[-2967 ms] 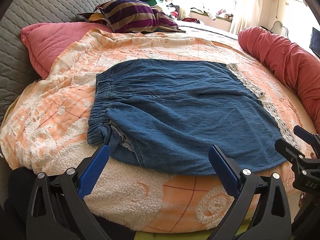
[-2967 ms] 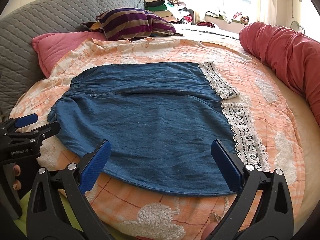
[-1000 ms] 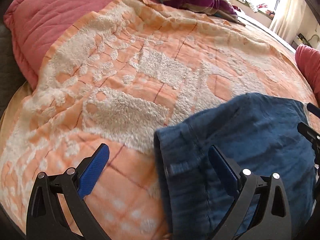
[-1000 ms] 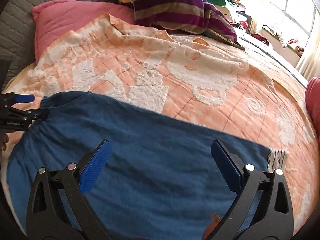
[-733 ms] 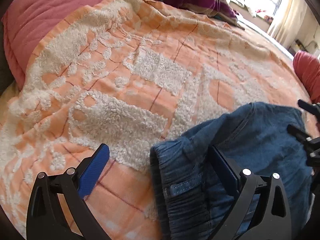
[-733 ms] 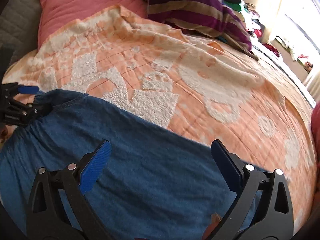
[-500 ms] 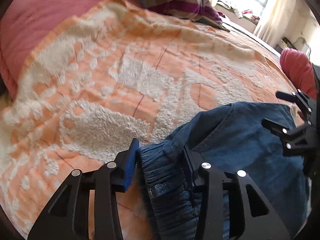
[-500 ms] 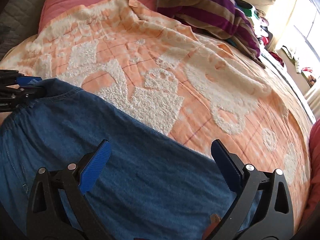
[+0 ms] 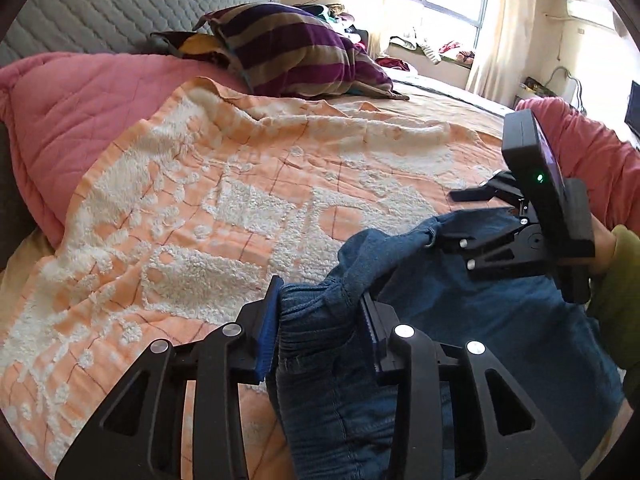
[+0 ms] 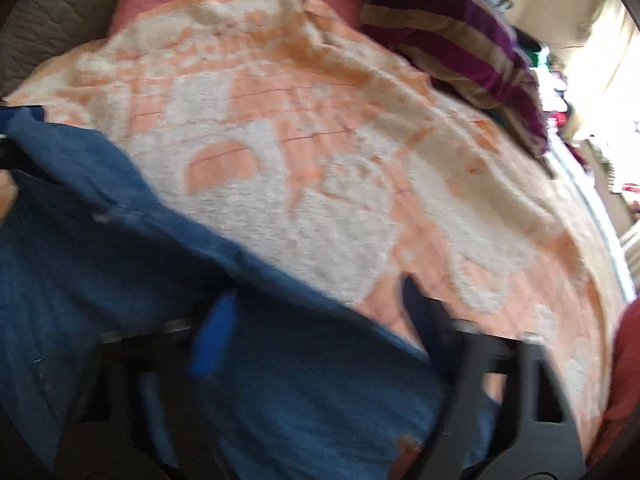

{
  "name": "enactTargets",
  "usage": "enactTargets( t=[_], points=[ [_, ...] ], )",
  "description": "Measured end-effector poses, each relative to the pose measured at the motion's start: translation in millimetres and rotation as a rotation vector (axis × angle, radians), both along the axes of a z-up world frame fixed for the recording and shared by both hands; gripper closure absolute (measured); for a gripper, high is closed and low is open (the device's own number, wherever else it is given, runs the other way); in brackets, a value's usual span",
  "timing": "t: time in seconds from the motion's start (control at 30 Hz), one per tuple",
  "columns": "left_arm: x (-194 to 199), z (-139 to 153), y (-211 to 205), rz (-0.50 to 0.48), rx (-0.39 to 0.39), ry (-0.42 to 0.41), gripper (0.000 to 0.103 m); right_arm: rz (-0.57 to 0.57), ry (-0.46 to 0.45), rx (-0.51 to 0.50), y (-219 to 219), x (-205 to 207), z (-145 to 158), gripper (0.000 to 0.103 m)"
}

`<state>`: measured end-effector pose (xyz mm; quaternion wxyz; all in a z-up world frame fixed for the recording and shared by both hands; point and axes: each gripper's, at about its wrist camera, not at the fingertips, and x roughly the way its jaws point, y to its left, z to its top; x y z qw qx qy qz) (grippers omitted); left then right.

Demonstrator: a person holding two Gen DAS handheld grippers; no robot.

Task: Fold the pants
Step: 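Swing the held waistband layer over and lay it down, open left tool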

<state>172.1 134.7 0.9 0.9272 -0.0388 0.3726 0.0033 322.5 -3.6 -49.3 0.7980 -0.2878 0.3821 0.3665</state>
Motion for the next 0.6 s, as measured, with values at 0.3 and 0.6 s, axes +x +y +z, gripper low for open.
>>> enactTargets(
  t=[0.3, 0.6],
  points=[
    [-16, 7, 2, 0.010, 0.020, -0.036, 0.070, -0.009, 0.031, 0.237, -42, -48, 40, 0.096],
    [-57, 19, -13, -0.042, 0.014, -0.065, 0.069, -0.019, -0.010, 0.338, -88, -126, 68, 0.097]
  ],
)
